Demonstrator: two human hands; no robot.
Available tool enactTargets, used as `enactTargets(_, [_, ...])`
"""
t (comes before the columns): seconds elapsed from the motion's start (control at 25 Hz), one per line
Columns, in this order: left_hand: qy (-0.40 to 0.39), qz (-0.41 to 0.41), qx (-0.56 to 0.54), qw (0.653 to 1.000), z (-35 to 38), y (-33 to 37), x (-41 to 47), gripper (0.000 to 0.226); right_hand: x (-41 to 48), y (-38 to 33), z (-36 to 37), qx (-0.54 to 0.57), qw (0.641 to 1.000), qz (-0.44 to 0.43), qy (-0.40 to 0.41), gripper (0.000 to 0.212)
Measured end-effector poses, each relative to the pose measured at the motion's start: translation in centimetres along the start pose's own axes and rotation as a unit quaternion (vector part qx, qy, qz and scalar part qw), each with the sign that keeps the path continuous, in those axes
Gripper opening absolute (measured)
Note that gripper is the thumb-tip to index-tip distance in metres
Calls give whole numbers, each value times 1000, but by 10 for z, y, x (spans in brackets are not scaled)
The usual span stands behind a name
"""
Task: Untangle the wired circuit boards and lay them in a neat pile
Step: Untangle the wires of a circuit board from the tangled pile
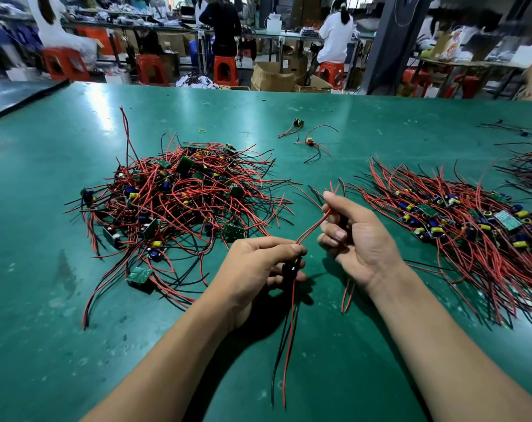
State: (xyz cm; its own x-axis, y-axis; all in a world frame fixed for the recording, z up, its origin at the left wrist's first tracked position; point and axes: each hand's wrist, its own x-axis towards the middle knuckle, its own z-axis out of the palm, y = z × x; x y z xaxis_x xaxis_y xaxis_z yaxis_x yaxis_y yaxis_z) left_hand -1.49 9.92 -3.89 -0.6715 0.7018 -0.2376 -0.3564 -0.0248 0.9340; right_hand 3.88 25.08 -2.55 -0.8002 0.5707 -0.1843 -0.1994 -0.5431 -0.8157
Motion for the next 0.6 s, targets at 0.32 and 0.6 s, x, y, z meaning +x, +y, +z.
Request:
enactTargets(0.32, [-13, -4, 13, 1000, 0, 1, -2, 17, 1, 0, -1, 22, 999, -7, 27, 31])
enactTargets(0.6, [-30, -12, 18, 999, -2, 2, -2, 21, 3, -6, -4, 54, 998, 1, 27, 21])
